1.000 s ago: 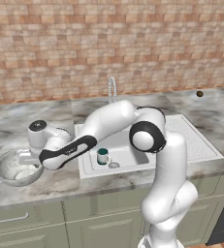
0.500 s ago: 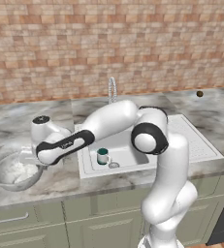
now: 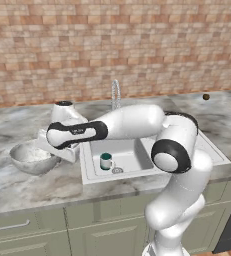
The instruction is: Pick the mug and place it in the sink. Pick the bowl and place it in the open cabinet and then close the cabinet.
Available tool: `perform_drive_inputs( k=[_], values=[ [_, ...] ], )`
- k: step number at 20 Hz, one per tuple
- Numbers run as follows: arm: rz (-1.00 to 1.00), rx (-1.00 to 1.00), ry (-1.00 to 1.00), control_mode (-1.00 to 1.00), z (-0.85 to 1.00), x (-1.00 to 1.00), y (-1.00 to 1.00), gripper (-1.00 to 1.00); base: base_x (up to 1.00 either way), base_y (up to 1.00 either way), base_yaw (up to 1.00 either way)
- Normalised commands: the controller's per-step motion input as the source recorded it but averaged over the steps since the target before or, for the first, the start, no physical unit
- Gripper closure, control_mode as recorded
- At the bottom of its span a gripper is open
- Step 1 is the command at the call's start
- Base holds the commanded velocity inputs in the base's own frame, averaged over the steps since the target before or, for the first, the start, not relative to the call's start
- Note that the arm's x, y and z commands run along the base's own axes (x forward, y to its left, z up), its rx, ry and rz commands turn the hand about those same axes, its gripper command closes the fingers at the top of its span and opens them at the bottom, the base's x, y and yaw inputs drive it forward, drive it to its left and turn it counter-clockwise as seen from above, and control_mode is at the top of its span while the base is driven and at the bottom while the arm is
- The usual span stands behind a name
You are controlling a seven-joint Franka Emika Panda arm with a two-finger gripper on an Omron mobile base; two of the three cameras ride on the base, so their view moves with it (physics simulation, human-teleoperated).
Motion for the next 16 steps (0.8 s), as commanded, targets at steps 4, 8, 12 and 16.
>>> perform_drive_inputs(
  k=[4, 8, 12, 16],
  values=[
    [-0.34, -0.04, 0.01, -1.0, 0.94, 0.0, -0.08, 1.0, 0.0, 0.0, 0.0],
    [-0.3, 0.0, 0.07, -1.0, 1.0, 0.0, -0.21, 1.0, 0.0, 0.0, 0.0],
    [-0.23, 0.0, 0.02, -1.0, 0.85, 0.03, -0.29, 1.0, 0.0, 0.0, 0.0],
    [-0.05, 0.0, -0.02, -1.0, 0.63, -0.18, -0.65, 1.0, 0.0, 0.0, 0.0]
  ],
)
